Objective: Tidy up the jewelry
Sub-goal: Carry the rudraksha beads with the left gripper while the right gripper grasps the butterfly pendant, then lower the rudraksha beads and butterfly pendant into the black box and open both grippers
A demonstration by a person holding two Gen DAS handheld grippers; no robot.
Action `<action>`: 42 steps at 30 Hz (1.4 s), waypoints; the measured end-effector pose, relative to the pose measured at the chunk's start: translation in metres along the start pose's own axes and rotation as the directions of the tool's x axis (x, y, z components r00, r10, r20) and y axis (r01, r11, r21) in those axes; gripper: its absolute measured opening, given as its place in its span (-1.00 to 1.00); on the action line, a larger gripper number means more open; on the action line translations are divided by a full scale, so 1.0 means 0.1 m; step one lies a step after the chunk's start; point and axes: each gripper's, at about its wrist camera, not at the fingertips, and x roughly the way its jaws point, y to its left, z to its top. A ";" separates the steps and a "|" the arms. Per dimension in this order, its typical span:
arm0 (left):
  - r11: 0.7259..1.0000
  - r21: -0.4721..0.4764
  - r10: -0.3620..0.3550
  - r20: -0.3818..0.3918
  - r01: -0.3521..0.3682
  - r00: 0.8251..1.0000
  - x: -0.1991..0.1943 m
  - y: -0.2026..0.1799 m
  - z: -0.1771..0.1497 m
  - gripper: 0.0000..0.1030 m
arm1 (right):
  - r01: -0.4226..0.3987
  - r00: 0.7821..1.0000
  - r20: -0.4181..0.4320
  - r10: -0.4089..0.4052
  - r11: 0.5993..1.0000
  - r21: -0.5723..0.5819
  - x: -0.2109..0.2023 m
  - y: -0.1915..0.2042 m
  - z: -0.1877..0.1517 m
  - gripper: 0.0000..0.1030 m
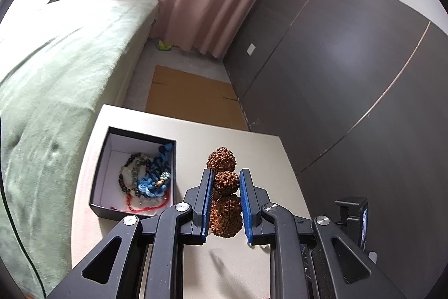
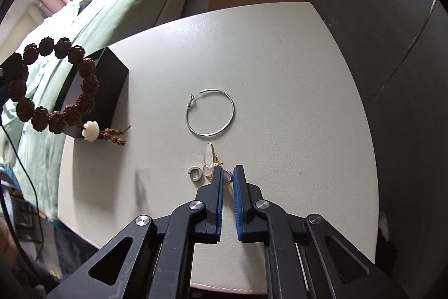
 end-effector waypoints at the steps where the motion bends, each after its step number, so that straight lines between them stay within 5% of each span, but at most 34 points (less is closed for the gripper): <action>1: 1.000 -0.004 -0.001 0.005 0.001 1.000 -0.02 0.02 0.01 -0.63 | -0.010 1.000 0.001 0.010 1.000 0.008 0.00 -0.01 0.00 -0.84; 9: 0.999 -0.033 -0.015 0.063 0.018 0.998 -0.23 0.13 0.15 -0.63 | -0.175 0.983 0.061 0.171 0.981 0.081 -0.14 0.05 0.12 -0.92; 22: 0.997 -0.074 -0.008 0.111 0.016 0.994 -0.30 0.43 0.33 -0.63 | -0.289 0.953 0.121 0.279 0.954 0.083 -0.18 0.36 0.27 -0.92; 30: 0.987 -0.153 0.043 0.033 -0.038 0.998 0.05 0.76 0.38 -0.62 | -0.306 0.947 0.126 0.294 0.948 0.089 -0.07 0.52 0.39 -0.92; 33: 0.984 -0.177 0.017 -0.047 -0.025 0.999 0.19 0.85 0.38 -0.41 | -0.315 0.945 0.121 0.304 0.945 0.090 -0.03 0.58 0.43 -0.92; 37: 0.980 -0.198 0.015 -0.036 -0.022 0.999 0.16 0.92 0.39 0.21 | -0.330 0.939 0.128 0.319 0.941 0.070 -0.01 0.69 0.47 -0.92; 42: 0.971 -0.239 0.020 0.003 -0.019 1.000 0.03 1.08 0.45 0.26 | -0.388 0.911 0.168 0.377 0.921 0.038 -0.06 0.85 0.51 -0.92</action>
